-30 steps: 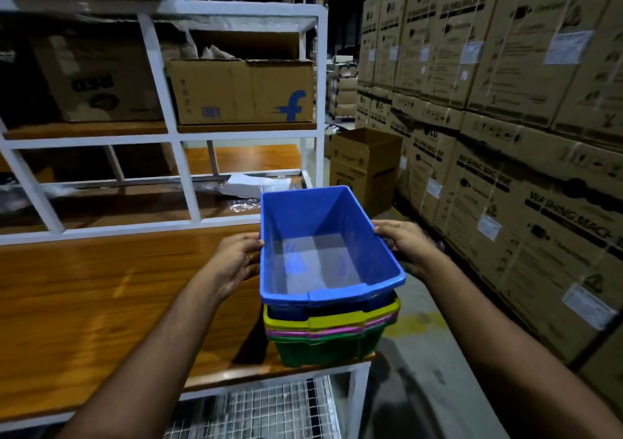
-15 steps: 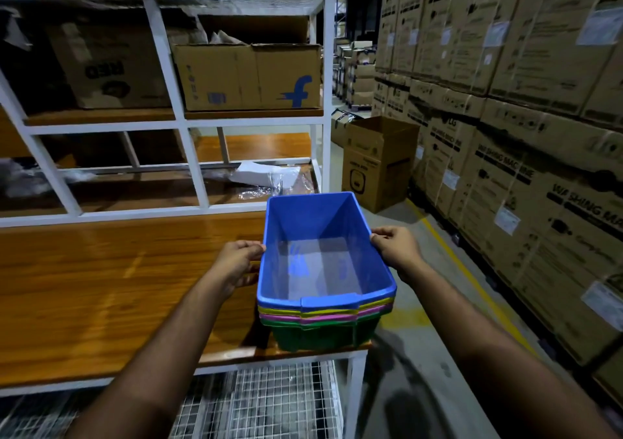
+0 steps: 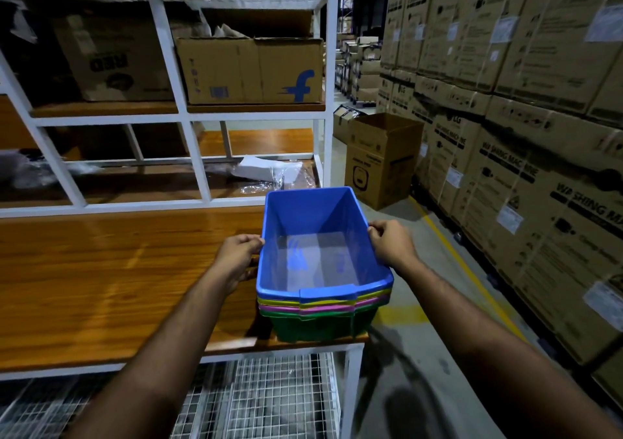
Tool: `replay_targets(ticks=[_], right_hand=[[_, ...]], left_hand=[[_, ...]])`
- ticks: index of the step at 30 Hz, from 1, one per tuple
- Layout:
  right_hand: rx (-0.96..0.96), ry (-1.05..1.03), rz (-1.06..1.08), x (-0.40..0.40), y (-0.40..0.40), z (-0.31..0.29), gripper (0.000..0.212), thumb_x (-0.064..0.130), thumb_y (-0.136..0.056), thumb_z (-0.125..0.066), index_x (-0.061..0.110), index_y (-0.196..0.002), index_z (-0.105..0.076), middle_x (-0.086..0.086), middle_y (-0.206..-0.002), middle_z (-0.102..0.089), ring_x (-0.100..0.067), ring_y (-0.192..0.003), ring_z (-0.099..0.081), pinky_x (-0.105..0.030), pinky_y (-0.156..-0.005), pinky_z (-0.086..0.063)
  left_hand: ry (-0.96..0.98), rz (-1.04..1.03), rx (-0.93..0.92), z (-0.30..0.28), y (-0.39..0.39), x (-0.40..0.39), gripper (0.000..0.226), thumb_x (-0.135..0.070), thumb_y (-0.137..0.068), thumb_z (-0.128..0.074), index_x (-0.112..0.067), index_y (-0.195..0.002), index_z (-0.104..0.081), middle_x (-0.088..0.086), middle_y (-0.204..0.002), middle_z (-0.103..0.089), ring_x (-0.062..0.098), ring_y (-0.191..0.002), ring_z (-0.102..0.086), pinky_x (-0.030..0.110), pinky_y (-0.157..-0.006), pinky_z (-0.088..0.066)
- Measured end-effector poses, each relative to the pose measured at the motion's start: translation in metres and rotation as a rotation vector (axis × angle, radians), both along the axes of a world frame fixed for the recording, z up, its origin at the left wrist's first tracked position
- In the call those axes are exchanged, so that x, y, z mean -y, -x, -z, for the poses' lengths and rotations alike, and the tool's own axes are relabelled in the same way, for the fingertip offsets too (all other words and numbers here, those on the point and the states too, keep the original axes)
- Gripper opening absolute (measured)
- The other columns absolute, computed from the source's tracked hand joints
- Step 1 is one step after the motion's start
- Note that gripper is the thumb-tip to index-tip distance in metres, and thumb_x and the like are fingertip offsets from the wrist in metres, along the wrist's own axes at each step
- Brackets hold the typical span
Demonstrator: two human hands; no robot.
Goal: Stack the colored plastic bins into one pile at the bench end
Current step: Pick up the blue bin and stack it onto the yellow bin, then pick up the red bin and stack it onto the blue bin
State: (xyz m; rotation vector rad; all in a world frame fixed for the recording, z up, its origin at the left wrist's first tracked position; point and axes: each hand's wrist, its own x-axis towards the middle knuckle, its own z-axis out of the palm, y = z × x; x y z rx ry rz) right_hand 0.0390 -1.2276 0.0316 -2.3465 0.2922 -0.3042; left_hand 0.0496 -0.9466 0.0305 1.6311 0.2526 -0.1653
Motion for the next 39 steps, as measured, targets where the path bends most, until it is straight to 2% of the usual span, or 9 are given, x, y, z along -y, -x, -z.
replay_targets(ticks=[3, 14, 20, 24, 29, 32, 34, 36, 39], right_hand=[[0.012, 0.005, 0.002, 0.000, 0.000, 0.001, 0.026, 0.021, -0.099, -0.047, 0.014, -0.107, -0.071, -0.003, -0.095, -0.070, -0.011, -0.081, -0.063, -0.023, -0.062, -0.046], [0.031, 0.017, 0.047, -0.007, 0.002, 0.002, 0.027, 0.017, -0.099, -0.046, 0.011, -0.113, -0.069, -0.006, -0.104, -0.070, -0.014, -0.088, -0.063, -0.031, -0.074, -0.053], [0.008, 0.034, 0.034, -0.006, 0.000, 0.001, 0.025, 0.019, -0.099, -0.047, 0.013, -0.108, -0.070, -0.005, -0.101, -0.070, -0.010, -0.078, -0.058, -0.024, -0.063, -0.041], [0.002, 0.038, 0.027, -0.006, 0.001, 0.001, 0.025, 0.019, -0.099, -0.048, 0.014, -0.108, -0.070, -0.004, -0.100, -0.071, -0.009, -0.077, -0.059, -0.021, -0.057, -0.040], [0.015, 0.028, 0.024, -0.007, 0.004, -0.001, 0.027, 0.018, -0.099, -0.047, 0.013, -0.110, -0.071, -0.004, -0.101, -0.072, -0.010, -0.079, -0.059, -0.026, -0.066, -0.043], [0.013, 0.026, 0.004, -0.006, 0.006, -0.002, 0.030, 0.019, -0.097, -0.049, 0.014, -0.122, -0.066, -0.003, -0.104, -0.069, -0.013, -0.085, -0.060, -0.028, -0.070, -0.048], [0.048, 0.084, 0.008, -0.006, 0.009, -0.007, 0.038, 0.020, -0.095, -0.053, 0.016, -0.132, -0.057, -0.005, -0.112, -0.062, -0.018, -0.098, -0.059, -0.033, -0.081, -0.051], [0.098, 0.185, -0.001, -0.012, 0.011, -0.014, 0.043, 0.023, -0.092, -0.057, 0.019, -0.135, -0.053, -0.006, -0.121, -0.055, -0.021, -0.113, -0.052, -0.038, -0.091, -0.051], [0.145, 0.319, -0.153, -0.035, 0.002, -0.024, 0.044, 0.028, -0.090, -0.057, 0.019, -0.133, -0.054, -0.007, -0.120, -0.055, -0.025, -0.116, -0.050, -0.042, -0.095, -0.049]], left_hand=[[-0.014, -0.007, 0.002, 0.000, 0.000, 0.000, 0.019, -0.020, -0.097, -0.050, -0.012, -0.108, -0.064, 0.007, -0.105, -0.069, 0.020, -0.086, -0.066, 0.029, -0.055, -0.051], [-0.060, -0.009, 0.010, 0.001, 0.000, -0.002, 0.020, -0.023, -0.098, -0.050, -0.015, -0.109, -0.064, 0.007, -0.105, -0.070, 0.021, -0.088, -0.068, 0.030, -0.055, -0.051], [-0.063, -0.017, 0.028, 0.002, 0.002, 0.002, 0.022, -0.020, -0.099, -0.047, -0.010, -0.111, -0.063, 0.003, -0.093, -0.068, 0.016, -0.076, -0.066, 0.025, -0.048, -0.047], [-0.072, -0.030, 0.032, 0.003, 0.002, 0.002, 0.021, -0.021, -0.099, -0.047, -0.011, -0.108, -0.063, 0.007, -0.099, -0.070, 0.018, -0.078, -0.066, 0.026, -0.051, -0.048], [-0.104, -0.047, 0.035, 0.004, 0.001, 0.002, 0.020, -0.023, -0.098, -0.048, -0.014, -0.105, -0.064, 0.008, -0.102, -0.069, 0.022, -0.087, -0.067, 0.030, -0.056, -0.050], [-0.106, -0.058, 0.033, 0.003, 0.003, 0.002, 0.020, -0.023, -0.100, -0.045, -0.014, -0.106, -0.062, 0.007, -0.099, -0.066, 0.021, -0.084, -0.064, 0.030, -0.054, -0.048], [-0.104, -0.092, 0.040, 0.003, 0.003, -0.001, 0.019, -0.026, -0.100, -0.044, -0.017, -0.105, -0.060, 0.006, -0.098, -0.062, 0.021, -0.086, -0.060, 0.031, -0.059, -0.048], [-0.126, -0.123, 0.069, 0.001, 0.003, -0.009, 0.017, -0.029, -0.098, -0.046, -0.021, -0.105, -0.060, 0.005, -0.099, -0.062, 0.022, -0.087, -0.059, 0.032, -0.064, -0.049], [-0.203, -0.138, 0.146, -0.001, 0.005, -0.032, 0.012, -0.031, -0.096, -0.050, -0.025, -0.100, -0.060, 0.006, -0.096, -0.065, 0.019, -0.076, -0.058, 0.030, -0.057, -0.046]])
